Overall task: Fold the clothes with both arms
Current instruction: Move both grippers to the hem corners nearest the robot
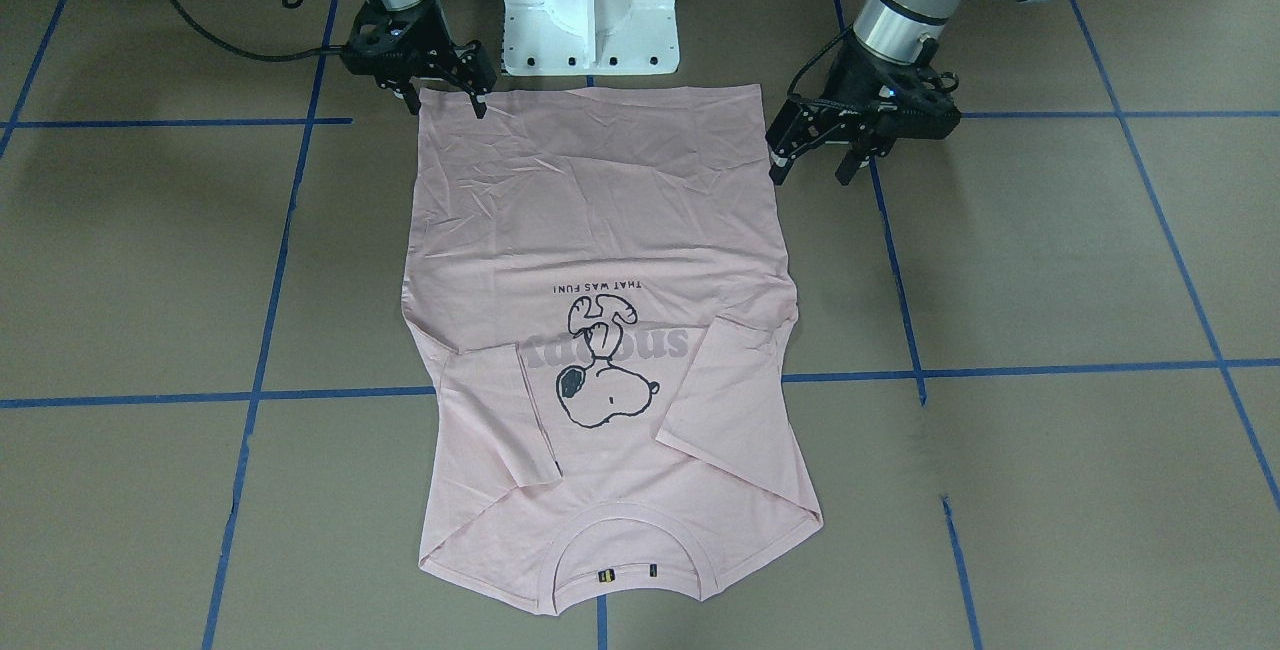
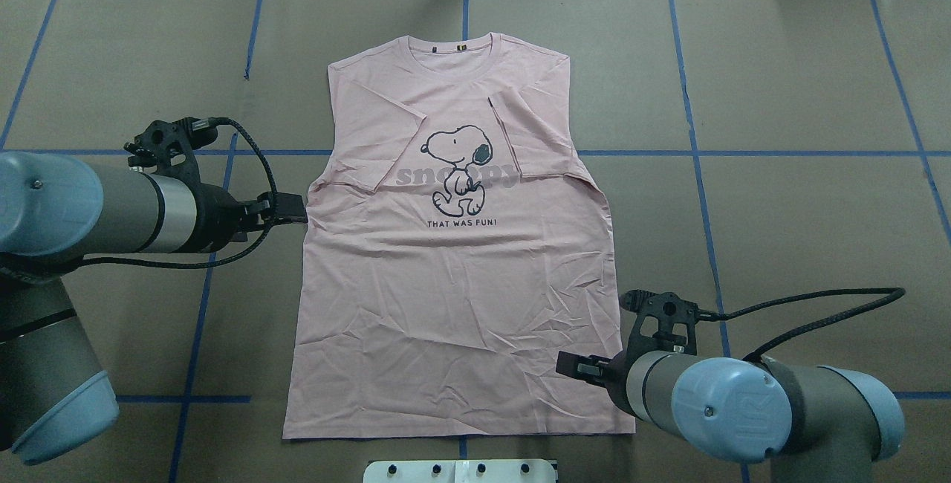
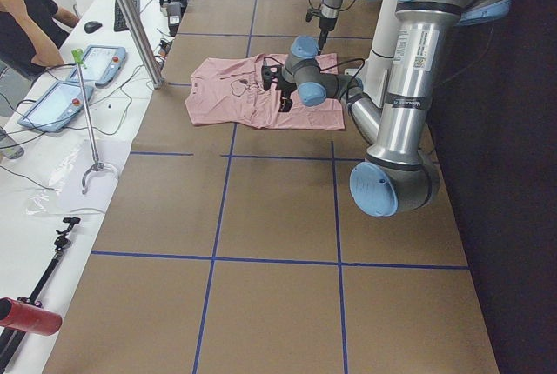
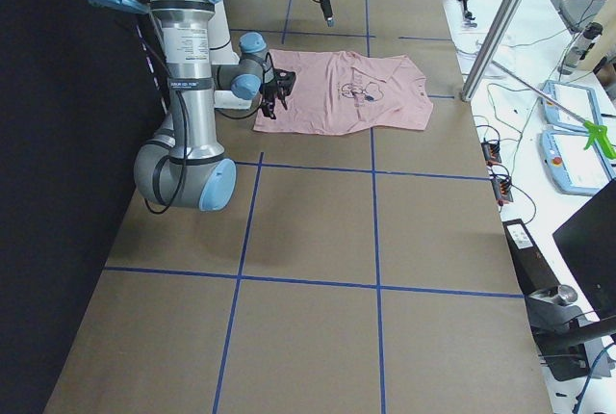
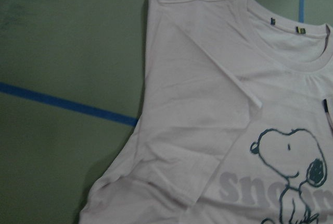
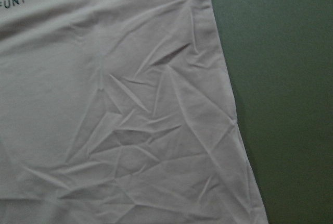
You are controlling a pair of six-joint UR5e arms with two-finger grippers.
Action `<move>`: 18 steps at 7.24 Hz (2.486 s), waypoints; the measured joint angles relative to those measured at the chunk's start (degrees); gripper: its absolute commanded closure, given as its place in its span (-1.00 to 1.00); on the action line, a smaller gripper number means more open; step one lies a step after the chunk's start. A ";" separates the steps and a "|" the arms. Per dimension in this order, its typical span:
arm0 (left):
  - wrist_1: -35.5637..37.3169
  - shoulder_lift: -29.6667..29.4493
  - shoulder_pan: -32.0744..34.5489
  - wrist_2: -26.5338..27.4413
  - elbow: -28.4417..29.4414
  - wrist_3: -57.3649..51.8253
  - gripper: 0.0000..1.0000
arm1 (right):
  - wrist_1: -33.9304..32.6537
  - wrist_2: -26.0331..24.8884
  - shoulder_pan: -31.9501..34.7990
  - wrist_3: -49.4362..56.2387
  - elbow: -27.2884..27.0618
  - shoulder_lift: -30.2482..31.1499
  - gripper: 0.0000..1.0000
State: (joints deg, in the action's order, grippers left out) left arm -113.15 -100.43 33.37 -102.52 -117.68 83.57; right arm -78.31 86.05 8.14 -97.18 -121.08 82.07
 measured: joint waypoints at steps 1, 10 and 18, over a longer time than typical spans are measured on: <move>0.01 0.16 -0.50 0.17 -0.26 0.06 -1.00 | -0.02 -0.47 -0.99 -0.62 0.29 0.84 -0.99; 0.14 0.13 -1.32 0.27 -1.26 0.48 -1.00 | -0.35 4.59 -3.22 -0.90 2.22 1.98 1.00; 6.58 4.79 -19.89 8.36 -2.82 19.45 -0.95 | -0.18 4.99 -2.60 -6.80 -1.55 1.97 1.00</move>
State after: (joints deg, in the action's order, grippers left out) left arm -106.57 -95.65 13.48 -94.16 -120.51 103.02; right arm -78.49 91.05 5.54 -103.98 -122.64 84.04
